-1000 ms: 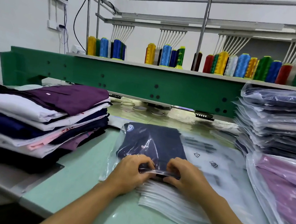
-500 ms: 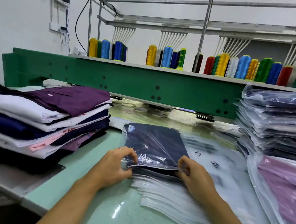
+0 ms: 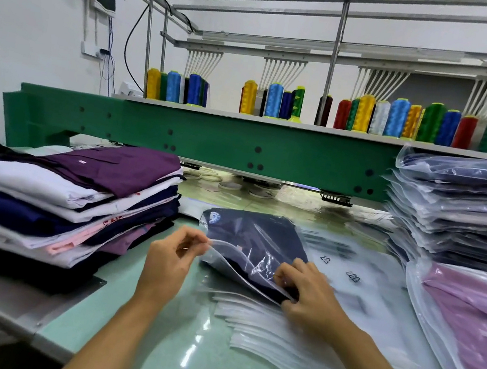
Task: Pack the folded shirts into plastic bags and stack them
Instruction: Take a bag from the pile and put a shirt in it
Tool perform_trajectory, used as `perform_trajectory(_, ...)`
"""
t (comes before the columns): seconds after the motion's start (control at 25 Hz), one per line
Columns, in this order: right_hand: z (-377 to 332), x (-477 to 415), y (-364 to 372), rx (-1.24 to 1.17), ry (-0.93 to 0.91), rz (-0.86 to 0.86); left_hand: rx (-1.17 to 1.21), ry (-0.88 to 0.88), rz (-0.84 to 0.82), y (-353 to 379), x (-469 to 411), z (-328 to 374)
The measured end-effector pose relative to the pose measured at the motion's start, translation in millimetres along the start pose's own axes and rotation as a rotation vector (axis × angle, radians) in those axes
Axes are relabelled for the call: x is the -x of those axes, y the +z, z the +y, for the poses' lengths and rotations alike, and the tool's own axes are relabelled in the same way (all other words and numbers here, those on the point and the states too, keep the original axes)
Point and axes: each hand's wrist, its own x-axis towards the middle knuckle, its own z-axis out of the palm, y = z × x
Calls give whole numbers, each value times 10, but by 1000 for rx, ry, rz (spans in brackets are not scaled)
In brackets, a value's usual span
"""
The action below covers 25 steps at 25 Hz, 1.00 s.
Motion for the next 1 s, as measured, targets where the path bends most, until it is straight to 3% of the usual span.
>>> perform_trajectory(0.2, -491, -245, 165, 133, -159, 220, 120, -55, 18, 44, 6, 12)
perform_trajectory(0.44, -1089, -746, 257, 47, -243, 354, 146, -110, 103, 24, -11, -34)
perform_trajectory(0.68, -1265, -780, 306, 317, -270, 614, 143, -107, 153, 12, -35, -66)
perform_trajectory(1.0, -873, -507, 210, 333, -228, 557, 114, -121, 299, 54, -70, -94)
